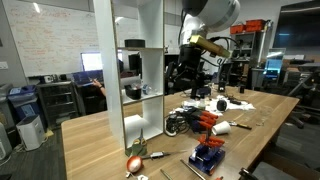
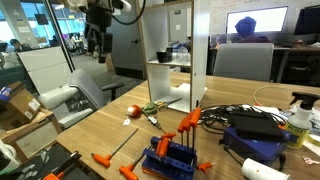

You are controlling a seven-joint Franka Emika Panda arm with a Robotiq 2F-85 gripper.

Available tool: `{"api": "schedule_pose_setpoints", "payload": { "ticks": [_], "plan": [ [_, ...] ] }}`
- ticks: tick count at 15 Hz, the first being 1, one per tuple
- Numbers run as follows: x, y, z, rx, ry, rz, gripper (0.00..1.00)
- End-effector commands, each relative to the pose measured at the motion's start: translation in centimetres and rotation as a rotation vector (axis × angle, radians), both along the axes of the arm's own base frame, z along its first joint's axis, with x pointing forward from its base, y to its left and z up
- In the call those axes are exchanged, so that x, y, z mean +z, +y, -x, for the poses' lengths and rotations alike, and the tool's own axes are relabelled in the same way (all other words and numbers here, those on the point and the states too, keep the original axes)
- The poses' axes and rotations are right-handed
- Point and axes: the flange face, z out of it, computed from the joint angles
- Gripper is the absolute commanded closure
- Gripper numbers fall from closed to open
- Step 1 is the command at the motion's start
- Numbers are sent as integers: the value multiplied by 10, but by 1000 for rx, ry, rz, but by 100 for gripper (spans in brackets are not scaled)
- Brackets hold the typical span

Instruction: Put the plush toy on the topmost shelf

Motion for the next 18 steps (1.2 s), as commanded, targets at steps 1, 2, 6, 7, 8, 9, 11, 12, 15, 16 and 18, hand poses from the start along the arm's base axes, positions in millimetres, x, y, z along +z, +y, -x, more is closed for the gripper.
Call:
{"api": "schedule_pose_setpoints", "payload": {
  "ticks": [1, 2, 6, 7, 8, 9, 11, 12, 15, 16, 18],
  "plan": [
    [-24, 35, -29, -81, 56, -65, 0],
    [-34, 44, -35, -99, 64, -74, 0],
    [-68, 63, -57, -184, 53, -102, 0],
    [-74, 65, -61, -207, 43, -102, 0],
    [-82, 67, -66, -240, 26, -99, 0],
    [-90, 70, -70, -267, 9, -89, 0],
    [-103, 75, -77, -302, -37, -60, 0],
    [-111, 79, -81, -317, -64, -48, 0],
    [-139, 96, -91, -344, -116, 8, 0],
    [-149, 105, -93, -344, -126, 32, 0],
    [-173, 120, -97, -339, -135, 89, 0]
  ]
}}
